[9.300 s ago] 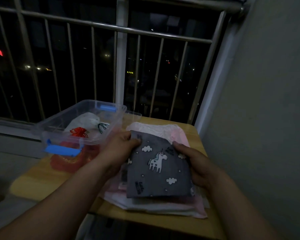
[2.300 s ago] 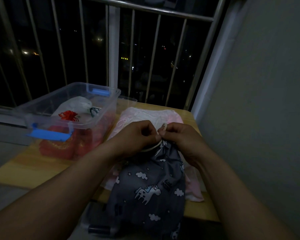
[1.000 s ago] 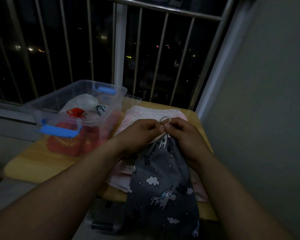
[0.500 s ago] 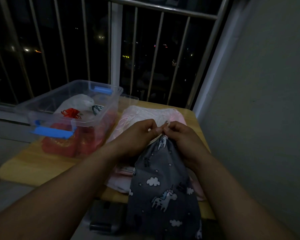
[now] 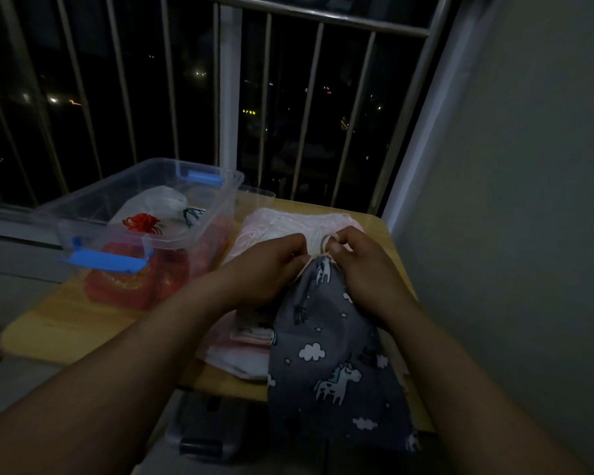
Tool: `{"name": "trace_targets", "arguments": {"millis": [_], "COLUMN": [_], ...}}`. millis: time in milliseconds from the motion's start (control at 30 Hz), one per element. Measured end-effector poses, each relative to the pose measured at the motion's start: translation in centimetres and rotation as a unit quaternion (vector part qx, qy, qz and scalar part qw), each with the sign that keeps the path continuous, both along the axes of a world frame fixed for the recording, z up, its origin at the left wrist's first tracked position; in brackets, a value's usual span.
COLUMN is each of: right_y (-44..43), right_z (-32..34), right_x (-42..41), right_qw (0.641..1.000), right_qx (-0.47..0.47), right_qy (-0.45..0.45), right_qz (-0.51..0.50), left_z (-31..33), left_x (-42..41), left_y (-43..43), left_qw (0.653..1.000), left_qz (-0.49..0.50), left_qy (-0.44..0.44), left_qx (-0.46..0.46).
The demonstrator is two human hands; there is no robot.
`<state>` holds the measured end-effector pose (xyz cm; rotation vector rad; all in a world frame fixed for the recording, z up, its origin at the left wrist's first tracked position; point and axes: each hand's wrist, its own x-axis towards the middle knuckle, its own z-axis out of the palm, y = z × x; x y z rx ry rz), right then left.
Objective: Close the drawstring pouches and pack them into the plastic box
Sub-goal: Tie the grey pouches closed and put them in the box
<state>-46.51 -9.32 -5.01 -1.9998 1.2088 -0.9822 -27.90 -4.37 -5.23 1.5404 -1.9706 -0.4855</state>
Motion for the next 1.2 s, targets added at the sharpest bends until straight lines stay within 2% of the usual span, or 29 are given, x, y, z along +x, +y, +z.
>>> {"name": "trace_targets", "arguments": {"millis": [100,200,267,333,367,400,467,500,567,633,733,833,933,1033,1100,1200], "right_y": [0.0,0.1,-0.4,-0.9,-1.2,-1.4,-1.8,-2.0,-1.6,-1.2,-1.4,-2.2,-2.6,-3.0,-2.9,-2.9], "right_z": [0.8,0.7,0.5,0.5,0.5,0.6,0.5,0.5,0.7,0.8,0.4,0.0,-0.3,-0.8,-1.0,-0.8], "right_x": [-0.4,0.2,0.1,-0.1,-0.2,-0.3,-0.2,-0.2,-0.9,-2.1,-3.0,-3.2,-3.4,-3.4,-3.1,-3.0], "right_qw": [0.997,0.994,0.995,0.995,0.993,0.991,0.982,0.968,0.921,0.904,0.927,0.948,0.958,0.953,0.941,0.902], "right_qx": [0.066,0.098,0.080,0.060,0.058,0.062,0.109,0.166,0.298,0.357,0.329,0.259,0.212,0.204,0.212,0.257], "right_qy": [-0.005,-0.032,-0.055,-0.082,-0.098,-0.113,-0.154,-0.188,-0.239,-0.194,-0.137,-0.177,-0.186,-0.219,-0.260,-0.346], "right_qz": [0.037,0.043,0.017,-0.010,-0.019,-0.022,-0.009,0.015,0.077,0.135,0.117,0.057,0.045,0.043,0.038,0.023], "left_z": [-0.2,-1.0,-0.7,-0.1,0.0,-0.1,-0.3,-0.5,-0.7,-1.0,-0.8,-0.4,-0.8,-0.8,-0.5,-0.8], "left_x": [1.3,1.6,0.7,-0.2,-0.5,-0.6,-0.9,-1.0,-0.7,0.0,0.6,0.7,0.8,0.4,0.3,0.3], "left_y": [-0.2,-0.5,-0.2,0.6,1.0,1.0,0.7,0.5,-0.1,-0.6,-0.7,-0.1,-0.2,-0.6,-0.4,-0.6], "left_qw": [0.995,0.994,0.992,0.964,0.952,0.951,0.965,0.967,0.960,0.952,0.930,0.894,0.886,0.862,0.841,0.819], "left_qz": [0.016,0.056,0.080,0.067,0.048,0.029,0.029,0.046,0.085,0.119,0.108,0.011,0.004,0.062,0.063,0.044], "left_qy": [-0.076,-0.023,0.089,0.226,0.252,0.250,0.229,0.234,0.264,0.281,0.346,0.417,0.434,0.481,0.512,0.541], "left_qx": [-0.063,-0.090,-0.025,0.122,0.170,0.179,0.122,0.091,0.046,0.024,0.064,0.164,0.163,0.145,0.161,0.188]}}
